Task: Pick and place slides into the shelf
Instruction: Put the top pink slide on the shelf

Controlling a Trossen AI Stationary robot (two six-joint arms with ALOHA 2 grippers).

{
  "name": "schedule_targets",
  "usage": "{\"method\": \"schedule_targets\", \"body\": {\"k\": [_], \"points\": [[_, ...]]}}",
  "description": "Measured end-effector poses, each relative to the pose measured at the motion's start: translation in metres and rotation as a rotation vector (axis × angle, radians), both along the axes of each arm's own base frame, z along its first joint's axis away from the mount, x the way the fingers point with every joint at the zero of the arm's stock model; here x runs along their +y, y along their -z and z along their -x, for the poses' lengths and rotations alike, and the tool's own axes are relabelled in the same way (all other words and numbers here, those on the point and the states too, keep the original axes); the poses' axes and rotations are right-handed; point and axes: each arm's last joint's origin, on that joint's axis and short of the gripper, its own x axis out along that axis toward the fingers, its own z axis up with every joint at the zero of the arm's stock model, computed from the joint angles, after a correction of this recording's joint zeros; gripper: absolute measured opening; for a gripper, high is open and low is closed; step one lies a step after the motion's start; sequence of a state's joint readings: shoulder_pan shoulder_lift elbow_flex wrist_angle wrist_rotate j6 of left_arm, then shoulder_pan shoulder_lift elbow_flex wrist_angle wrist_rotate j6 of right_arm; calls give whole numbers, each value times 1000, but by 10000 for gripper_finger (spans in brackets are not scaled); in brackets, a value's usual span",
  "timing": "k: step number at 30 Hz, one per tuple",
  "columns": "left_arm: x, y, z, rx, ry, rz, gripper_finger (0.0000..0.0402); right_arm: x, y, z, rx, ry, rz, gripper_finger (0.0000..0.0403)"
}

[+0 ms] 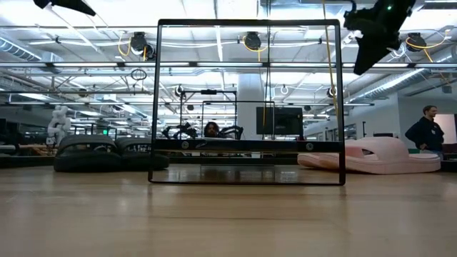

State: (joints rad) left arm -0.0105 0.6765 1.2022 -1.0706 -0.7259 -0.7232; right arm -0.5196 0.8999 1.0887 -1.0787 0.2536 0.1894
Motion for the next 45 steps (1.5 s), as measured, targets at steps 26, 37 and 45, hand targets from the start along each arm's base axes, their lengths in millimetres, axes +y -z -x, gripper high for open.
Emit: {"method": "schedule_targets", "body": {"k": [26,37,45], "points": [[-1,1,-1,-6,48,42,285,-104,102,34,-402,63,-627,121],[-2,1,-1,-23,47,66,285,-113,111,28,-401,102,-663,222],[-2,1,-1,-26,45,69,285,-114,119,22,-364,38,-679,233]]}}
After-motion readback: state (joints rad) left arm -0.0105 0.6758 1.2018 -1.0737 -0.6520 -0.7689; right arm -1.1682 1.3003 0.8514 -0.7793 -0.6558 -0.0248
